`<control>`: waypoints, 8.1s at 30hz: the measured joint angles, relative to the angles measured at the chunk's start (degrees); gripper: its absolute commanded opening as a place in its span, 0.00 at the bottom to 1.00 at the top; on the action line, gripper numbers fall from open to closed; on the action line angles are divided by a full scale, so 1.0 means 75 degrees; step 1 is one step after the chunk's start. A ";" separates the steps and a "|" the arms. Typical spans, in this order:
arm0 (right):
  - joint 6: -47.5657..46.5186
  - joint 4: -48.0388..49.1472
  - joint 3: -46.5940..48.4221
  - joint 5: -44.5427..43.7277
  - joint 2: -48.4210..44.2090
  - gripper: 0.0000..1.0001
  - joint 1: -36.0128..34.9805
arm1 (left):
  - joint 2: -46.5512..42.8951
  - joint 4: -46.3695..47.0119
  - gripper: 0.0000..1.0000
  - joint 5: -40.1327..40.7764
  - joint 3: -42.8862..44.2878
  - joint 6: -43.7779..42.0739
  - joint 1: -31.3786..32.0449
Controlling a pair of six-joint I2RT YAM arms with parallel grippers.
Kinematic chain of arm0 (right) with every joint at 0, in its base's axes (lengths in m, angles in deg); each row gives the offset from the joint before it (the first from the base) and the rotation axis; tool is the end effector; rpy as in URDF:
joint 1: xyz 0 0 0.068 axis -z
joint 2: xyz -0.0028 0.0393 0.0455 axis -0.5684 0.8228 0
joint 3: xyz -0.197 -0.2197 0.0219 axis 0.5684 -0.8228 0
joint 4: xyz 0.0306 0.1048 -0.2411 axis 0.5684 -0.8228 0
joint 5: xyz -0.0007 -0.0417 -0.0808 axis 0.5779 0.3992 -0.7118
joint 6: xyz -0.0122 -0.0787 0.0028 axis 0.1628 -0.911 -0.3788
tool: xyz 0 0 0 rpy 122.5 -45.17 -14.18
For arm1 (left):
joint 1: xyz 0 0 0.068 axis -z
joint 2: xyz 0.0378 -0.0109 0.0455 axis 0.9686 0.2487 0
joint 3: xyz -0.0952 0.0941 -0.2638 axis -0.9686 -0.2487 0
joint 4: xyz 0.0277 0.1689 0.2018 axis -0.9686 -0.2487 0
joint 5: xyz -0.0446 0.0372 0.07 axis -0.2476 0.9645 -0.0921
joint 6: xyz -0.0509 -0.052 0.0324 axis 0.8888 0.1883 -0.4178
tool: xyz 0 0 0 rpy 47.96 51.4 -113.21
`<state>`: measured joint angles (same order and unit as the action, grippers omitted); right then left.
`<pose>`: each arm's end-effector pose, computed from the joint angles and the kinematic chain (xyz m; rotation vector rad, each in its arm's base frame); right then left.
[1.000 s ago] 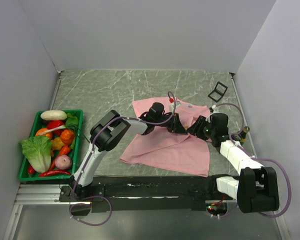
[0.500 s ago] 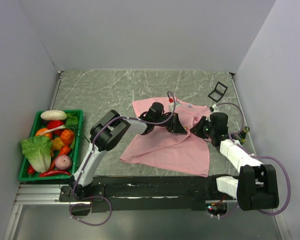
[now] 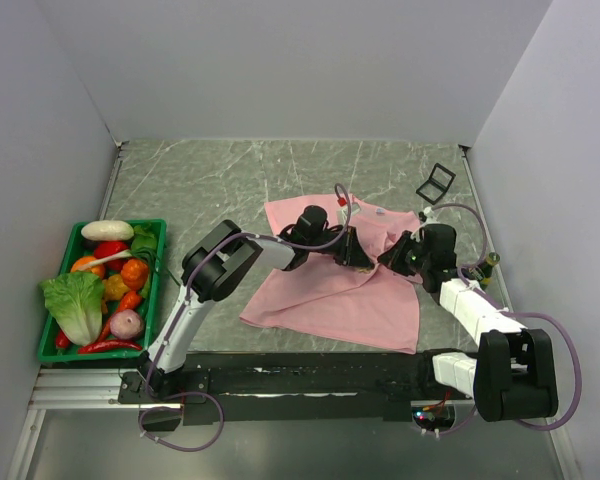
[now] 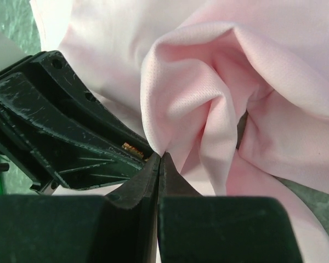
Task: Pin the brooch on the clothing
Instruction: Adjust the crumpled clothing at the center of the board, then pass from the left arm to the right, then pass from the right arm to the left
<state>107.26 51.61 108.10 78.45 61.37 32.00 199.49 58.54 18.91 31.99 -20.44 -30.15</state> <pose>0.2442 0.0360 0.1891 0.2813 2.2385 0.6952 0.3371 -0.4131 0.1320 0.6983 2.0360 -1.7512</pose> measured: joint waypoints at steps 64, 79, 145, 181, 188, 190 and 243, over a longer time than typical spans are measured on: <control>-0.0050 -0.0393 0.0230 0.0603 -0.0038 0.00 0.0592 | 0.0061 -0.0746 0.01 -0.0239 0.0571 -0.1008 0.0017; -0.0026 -0.0131 0.0149 0.0638 0.0128 0.00 0.0597 | 0.0061 -0.0726 0.61 -0.0187 0.0568 -0.0979 0.0017; 0.0009 0.0224 -0.0093 0.0597 0.0047 0.00 0.0705 | 0.0117 0.1603 0.33 0.1501 -0.1259 0.2168 0.0318; -0.0233 -0.0644 -0.0312 -0.0542 -0.0262 0.00 0.0705 | -0.0256 0.0516 0.57 0.2486 -0.0970 0.1381 0.0452; -0.0405 -0.0691 -0.0312 -0.0350 -0.0262 0.16 0.0705 | -0.0017 0.0230 0.52 0.2401 -0.0635 0.1061 0.0530; -0.0437 -0.0697 -0.0312 -0.0277 -0.0262 0.21 0.0705 | 0.0000 0.0160 0.47 0.2363 -0.0533 0.0982 0.0536; -0.0096 -0.0388 0.0326 0.1078 0.1285 0.00 0.1067 | -0.0755 0.0119 0.61 0.2159 -0.1428 0.0825 0.0318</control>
<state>106.54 48.70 110.55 86.53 71.01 40.00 193.83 59.44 35.11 21.28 -14.26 -27.77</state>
